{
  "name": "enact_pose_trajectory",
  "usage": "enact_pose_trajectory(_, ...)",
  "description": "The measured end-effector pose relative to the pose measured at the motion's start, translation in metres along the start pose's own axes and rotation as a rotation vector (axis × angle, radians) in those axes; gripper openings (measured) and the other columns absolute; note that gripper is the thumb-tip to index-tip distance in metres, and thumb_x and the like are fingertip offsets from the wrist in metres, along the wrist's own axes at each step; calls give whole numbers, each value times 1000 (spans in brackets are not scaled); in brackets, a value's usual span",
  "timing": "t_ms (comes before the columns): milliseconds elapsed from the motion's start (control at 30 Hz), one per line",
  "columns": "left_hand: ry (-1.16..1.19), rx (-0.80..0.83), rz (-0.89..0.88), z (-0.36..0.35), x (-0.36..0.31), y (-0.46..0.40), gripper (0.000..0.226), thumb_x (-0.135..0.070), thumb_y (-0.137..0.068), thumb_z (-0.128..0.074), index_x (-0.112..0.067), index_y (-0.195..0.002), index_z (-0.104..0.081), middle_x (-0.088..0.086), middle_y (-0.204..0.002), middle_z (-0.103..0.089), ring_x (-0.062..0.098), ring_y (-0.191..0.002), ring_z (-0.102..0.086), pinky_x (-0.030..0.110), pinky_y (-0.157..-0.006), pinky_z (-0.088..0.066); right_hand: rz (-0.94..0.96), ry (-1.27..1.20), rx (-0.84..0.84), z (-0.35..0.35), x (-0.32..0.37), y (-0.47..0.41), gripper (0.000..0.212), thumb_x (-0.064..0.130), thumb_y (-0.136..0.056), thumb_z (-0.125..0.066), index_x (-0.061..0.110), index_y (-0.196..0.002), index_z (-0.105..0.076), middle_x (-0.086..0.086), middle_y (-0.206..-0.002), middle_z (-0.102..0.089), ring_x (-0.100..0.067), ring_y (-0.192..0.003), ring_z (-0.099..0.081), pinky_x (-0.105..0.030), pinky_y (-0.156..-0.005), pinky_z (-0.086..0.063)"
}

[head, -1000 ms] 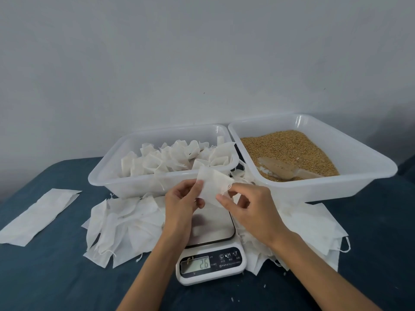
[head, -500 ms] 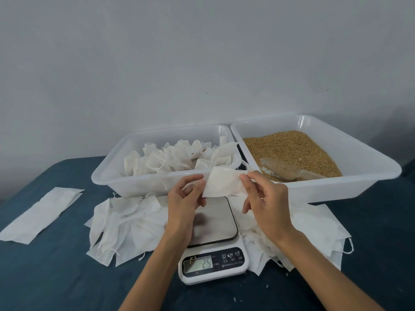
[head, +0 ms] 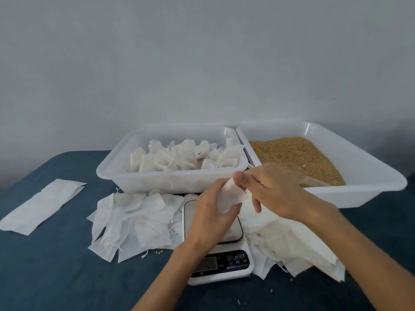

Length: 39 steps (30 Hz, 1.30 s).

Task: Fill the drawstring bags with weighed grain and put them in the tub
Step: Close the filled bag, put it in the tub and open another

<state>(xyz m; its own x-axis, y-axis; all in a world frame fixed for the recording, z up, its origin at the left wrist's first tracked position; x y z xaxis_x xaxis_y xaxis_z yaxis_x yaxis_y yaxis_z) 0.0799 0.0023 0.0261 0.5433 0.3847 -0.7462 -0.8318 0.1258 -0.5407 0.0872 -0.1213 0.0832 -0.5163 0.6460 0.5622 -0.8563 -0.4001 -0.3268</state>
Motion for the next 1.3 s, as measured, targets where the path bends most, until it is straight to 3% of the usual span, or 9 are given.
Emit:
enact_pose_trajectory(133, -27, 11, 60, 1, 6, -1, 34, -36, -81, -71, -46, -108, -53, -17, -101, -64, -3, -99, -57, 5, -78, -40, -69, 133, 162, 3, 8, -13, 110, 100, -73, -12, 8, -90, -69, -12, -69, -69, -8, -50, -68, -46, -78, -55)
enact_pose_trajectory(367, -73, 12, 59, 2, 10, 0, 42, -30, -80, -63, -29, -122, -59, -14, -108, -63, 10, -102, -57, 42, -94, -49, -157, 12, 289, 1, 18, -21, 106, 106, -59, -19, 18, -86, -72, 8, -91, -75, -19, -51, -69, -40, -63, -53)
enact_pose_trajectory(500, 9, 115, 58, -10, 8, 3, 37, -29, -85, -59, -38, -121, -57, -16, -109, -63, 10, -105, -58, 36, -95, -47, -201, -19, 434, -4, 24, -18, 108, 107, -54, -16, 24, -89, -76, 6, -98, -77, -31, -64, -71, -56, -77, -57)
enact_pose_trajectory(667, 155, 44, 77, -6, 7, 2, 30, -29, -87, -70, -31, -117, -65, -13, -102, -73, 7, -98, -67, 16, -79, -50, -265, 65, 563, -9, 26, -15, 102, 97, -69, -13, 26, -111, -73, 1, -108, -75, -31, -69, -74, -51, -83, -57)
enact_pose_trajectory(833, 296, -39, 172, 2, 16, 3, 23, -44, -85, -80, -28, -93, -67, -10, -85, -72, 2, -75, -64, 14, -67, -49, -156, -67, 449, 16, 33, -32, 91, 93, -79, -17, 27, -90, -79, 4, -100, -78, -25, -63, -72, -28, -61, -54)
enact_pose_trajectory(1000, 365, -53, 196, 6, 21, -4, 32, -49, -87, -76, -44, -115, -61, -19, -104, -72, 1, -94, -69, 20, -76, -55, -339, 161, 94, 92, -78, -33, 41, 64, -86, -62, 26, -94, -74, 5, -91, -78, -21, -68, -73, -30, -63, -58)
enact_pose_trajectory(1133, 448, -44, 236, 6, 32, -22, 14, -29, -90, -81, -31, -97, -68, -11, -85, -71, 6, -79, -66, 19, -68, -51, -646, 582, 355, 90, -189, 9, 43, 42, -88, -75, 18, -121, -64, 3, -120, -65, -14, -100, -59, -27, -87, -49)
enact_pose_trajectory(1233, 490, -28, 271, 3, 40, -31, 24, -33, -82, -84, -19, -94, -69, -5, -81, -71, 10, -76, -65, 25, -67, -51, -673, 588, 340, 84, -213, 19, 43, 52, -86, -74, 21, -114, -63, 7, -109, -62, -13, -97, -59, -23, -73, -47)
enact_pose_trajectory(1300, 497, -39, 288, 3, 46, -30, 30, -39, -78, -84, -17, -92, -69, -1, -80, -70, 12, -74, -64, 26, -65, -51, -671, 640, 315, 82, -219, 15, 42, 52, -84, -74, 20, -109, -65, 4, -107, -65, -15, -96, -61, -28, -77, -52)
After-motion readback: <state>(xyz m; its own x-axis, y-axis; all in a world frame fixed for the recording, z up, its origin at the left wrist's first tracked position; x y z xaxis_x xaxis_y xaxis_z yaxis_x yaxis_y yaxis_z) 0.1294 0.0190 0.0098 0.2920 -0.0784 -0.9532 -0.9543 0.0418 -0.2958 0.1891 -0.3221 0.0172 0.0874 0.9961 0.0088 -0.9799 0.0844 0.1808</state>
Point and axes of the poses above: each hand's wrist, its own y-axis away from the middle knuckle, its own z-axis out of the back of the hand, x = y × z, the point moved 9 cm from there along -y, towards the middle knuckle
